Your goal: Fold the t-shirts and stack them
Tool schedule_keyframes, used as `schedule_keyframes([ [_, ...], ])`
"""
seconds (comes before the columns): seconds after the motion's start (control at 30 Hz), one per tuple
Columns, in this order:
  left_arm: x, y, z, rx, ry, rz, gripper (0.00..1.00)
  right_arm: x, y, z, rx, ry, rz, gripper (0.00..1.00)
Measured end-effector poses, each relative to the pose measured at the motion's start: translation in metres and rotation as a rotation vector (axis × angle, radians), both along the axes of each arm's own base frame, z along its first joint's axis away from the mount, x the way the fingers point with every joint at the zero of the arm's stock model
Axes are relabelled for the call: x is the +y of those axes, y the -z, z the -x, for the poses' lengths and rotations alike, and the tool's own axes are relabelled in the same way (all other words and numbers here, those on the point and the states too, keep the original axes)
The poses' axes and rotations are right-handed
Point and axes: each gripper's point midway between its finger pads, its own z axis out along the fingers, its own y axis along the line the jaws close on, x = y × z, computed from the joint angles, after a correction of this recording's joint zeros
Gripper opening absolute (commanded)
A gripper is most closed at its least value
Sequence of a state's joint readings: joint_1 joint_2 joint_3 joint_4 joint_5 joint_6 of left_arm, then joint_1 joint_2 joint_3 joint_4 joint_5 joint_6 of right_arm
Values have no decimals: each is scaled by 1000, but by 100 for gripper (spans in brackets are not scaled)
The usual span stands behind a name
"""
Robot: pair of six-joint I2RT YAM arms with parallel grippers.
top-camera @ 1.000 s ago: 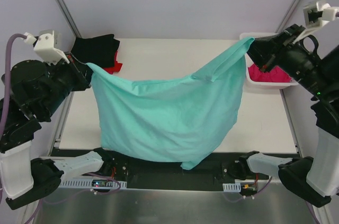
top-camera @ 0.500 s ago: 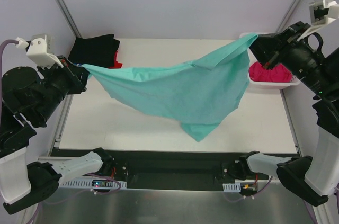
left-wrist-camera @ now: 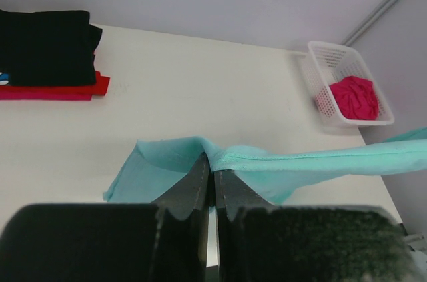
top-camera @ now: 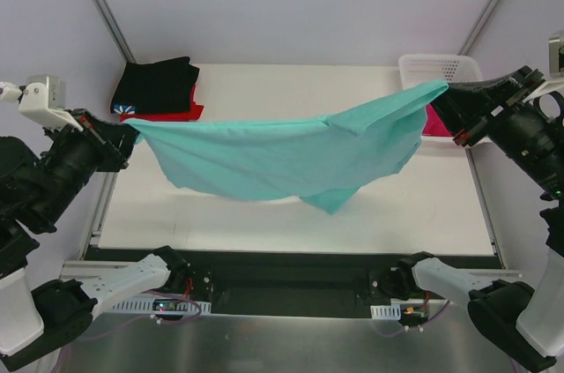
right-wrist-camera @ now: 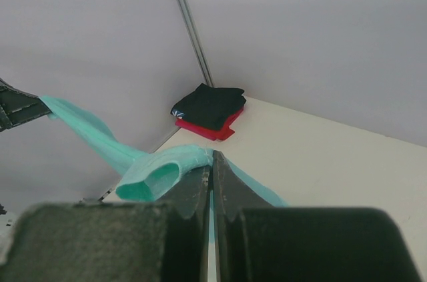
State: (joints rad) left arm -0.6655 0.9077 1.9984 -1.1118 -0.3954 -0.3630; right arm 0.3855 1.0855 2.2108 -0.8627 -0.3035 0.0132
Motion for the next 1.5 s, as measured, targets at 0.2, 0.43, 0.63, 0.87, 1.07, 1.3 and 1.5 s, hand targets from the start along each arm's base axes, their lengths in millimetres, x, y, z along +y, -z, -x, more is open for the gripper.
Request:
schedule_keyframes([
  [0.2,0,0,23,-25,78,59,0,-7,6,29,2,-23,-37,1],
  [0.43,-13,-16,48,-77,215,136,0,-17,-17,63,-80,-45,-108,1],
  [0.63,-5,-60,68,-215,260,221,0,-20,-40,65,-143,-34,-134,1],
  [0.87,-12,-62,32,-233,172,172,0,-9,-14,-7,-61,63,-30,1],
  [1.07,-61,3,-67,-21,62,-36,0,3,61,-102,132,163,137,1],
  [1.3,-80,91,-198,240,-59,-167,0,-27,126,-200,325,292,145,1],
  [1.5,-66,54,-271,177,-109,-115,0,-32,86,-249,277,265,26,1],
])
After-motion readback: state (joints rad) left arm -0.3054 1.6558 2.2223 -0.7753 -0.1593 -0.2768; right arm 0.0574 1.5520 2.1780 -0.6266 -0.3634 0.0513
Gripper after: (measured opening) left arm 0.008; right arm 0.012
